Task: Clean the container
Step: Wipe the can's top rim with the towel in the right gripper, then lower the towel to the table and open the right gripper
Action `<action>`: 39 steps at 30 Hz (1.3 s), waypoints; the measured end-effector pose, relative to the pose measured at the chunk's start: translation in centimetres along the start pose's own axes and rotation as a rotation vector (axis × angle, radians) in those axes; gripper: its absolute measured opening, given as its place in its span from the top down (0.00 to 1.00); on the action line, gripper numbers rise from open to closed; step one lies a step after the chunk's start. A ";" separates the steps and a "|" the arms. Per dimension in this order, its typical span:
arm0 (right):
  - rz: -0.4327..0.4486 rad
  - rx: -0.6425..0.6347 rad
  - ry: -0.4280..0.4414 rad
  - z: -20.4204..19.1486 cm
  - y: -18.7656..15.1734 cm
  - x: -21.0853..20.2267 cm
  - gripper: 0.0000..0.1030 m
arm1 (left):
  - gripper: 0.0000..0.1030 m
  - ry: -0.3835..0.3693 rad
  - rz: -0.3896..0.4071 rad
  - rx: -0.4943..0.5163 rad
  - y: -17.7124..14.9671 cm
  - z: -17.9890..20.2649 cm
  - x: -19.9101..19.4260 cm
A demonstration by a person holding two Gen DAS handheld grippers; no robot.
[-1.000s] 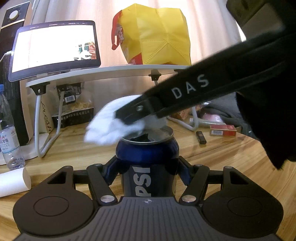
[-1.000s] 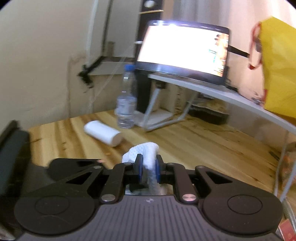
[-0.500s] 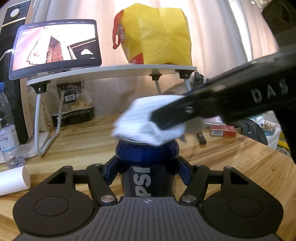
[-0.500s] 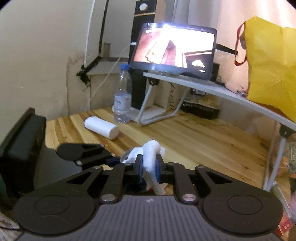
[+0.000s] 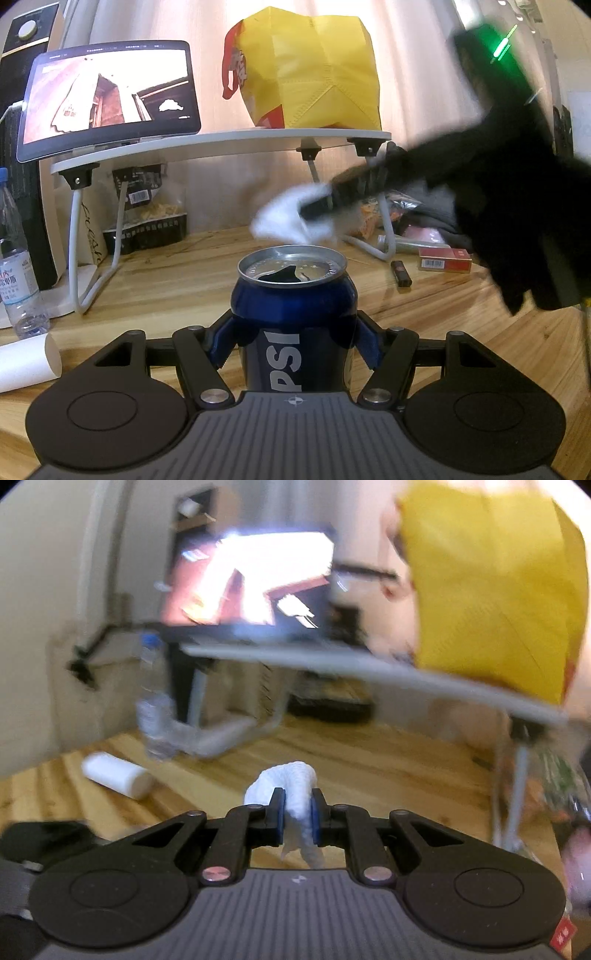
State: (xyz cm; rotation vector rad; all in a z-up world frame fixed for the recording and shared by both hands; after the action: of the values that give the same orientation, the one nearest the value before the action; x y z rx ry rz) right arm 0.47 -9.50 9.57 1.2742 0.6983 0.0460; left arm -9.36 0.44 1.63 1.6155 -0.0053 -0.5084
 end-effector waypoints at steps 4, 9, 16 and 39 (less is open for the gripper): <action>-0.093 0.029 -0.069 2.2 -2.1 4.1 0.84 | 0.35 0.004 0.002 -0.001 0.0 0.0 -0.1; -0.171 0.034 -0.116 3.0 -4.0 6.9 0.81 | 0.35 0.007 0.001 0.004 0.0 0.1 0.0; -0.088 0.119 -0.188 4.1 -4.6 5.8 0.20 | 0.35 0.005 0.001 -0.003 0.0 0.0 0.0; -0.136 0.174 -0.233 1.4 -9.2 -1.7 0.00 | 0.35 0.139 0.014 -0.106 1.6 -4.0 1.7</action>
State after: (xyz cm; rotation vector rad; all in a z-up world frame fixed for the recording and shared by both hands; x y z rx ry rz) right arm -3.32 -14.36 2.40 1.3680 0.5947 -0.2763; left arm -6.06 3.56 2.73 1.5430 0.1130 -0.3790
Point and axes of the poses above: each gripper's, at about its wrist camera, not at the fingertips, and x roughly the way its jaws point, z to its right, y to its top, the point moved 1 cm from there along x, roughly the way its jaws point, and after that the axes turned 6 degrees about -y, right-handed, at the moved point
